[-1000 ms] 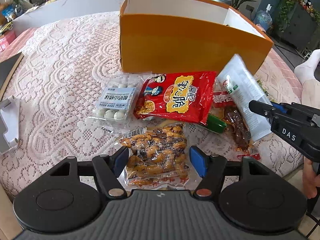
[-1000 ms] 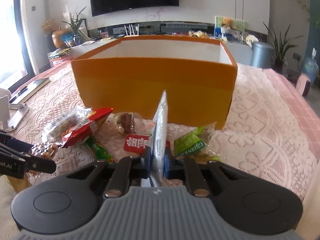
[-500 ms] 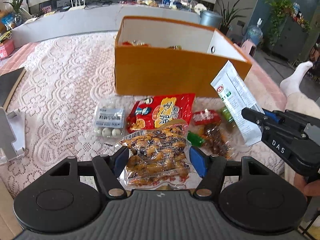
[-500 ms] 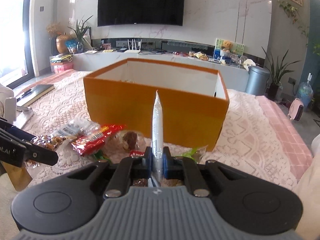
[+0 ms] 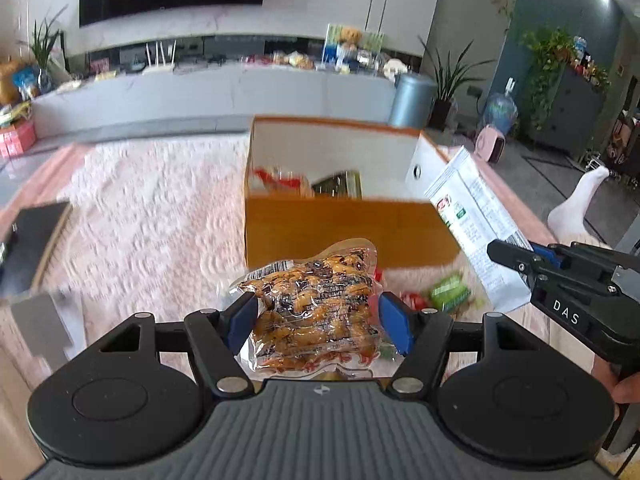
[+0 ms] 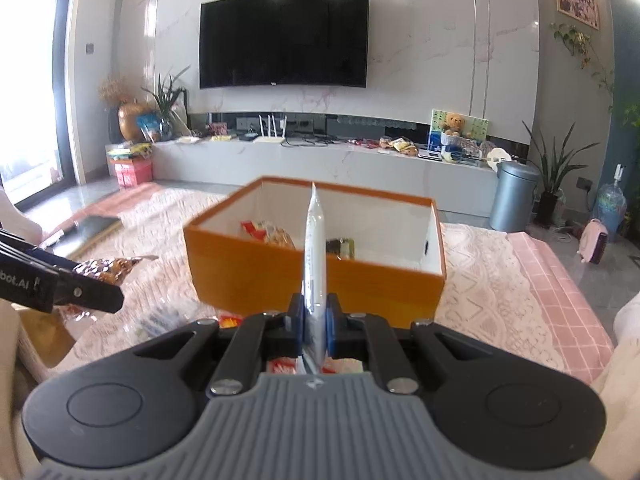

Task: Organize snacks
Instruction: 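Lift both held packets and carry them into the orange box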

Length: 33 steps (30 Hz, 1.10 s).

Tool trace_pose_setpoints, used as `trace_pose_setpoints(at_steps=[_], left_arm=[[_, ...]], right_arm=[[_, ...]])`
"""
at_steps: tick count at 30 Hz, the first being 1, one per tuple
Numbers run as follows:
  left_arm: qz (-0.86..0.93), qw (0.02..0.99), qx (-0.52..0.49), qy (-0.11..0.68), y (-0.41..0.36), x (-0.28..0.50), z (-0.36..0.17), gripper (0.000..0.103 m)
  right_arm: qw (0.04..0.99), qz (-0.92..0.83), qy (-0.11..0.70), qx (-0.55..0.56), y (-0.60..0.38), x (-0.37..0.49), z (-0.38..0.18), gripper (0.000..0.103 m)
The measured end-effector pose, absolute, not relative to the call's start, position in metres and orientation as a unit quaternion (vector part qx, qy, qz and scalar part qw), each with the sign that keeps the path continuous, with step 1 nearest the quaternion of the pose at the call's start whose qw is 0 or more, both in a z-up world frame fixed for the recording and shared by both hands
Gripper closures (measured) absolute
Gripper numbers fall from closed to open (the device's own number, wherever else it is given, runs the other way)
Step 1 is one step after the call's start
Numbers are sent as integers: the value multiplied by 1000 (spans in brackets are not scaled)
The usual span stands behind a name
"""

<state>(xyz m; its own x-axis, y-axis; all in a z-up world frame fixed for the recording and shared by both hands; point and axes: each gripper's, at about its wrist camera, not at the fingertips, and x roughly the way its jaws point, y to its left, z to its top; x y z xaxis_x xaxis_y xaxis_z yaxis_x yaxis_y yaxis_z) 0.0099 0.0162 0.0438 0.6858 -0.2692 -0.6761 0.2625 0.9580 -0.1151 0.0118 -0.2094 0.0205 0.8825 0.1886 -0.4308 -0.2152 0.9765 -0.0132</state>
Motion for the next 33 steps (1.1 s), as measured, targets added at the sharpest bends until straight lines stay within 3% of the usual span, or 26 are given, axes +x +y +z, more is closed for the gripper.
trace_pose_setpoints(at_steps=[11, 23, 33], left_arm=[[-163, 929, 3, 332, 12, 46, 93, 34], [-168, 926, 12, 337, -5, 98, 90, 34], [-164, 908, 57, 382, -27, 150, 63, 34]], right_arm=[[965, 139, 222, 3, -207, 54, 75, 97], [961, 151, 232, 9, -189, 112, 93, 97], [949, 121, 290, 32, -202, 188, 73, 97]])
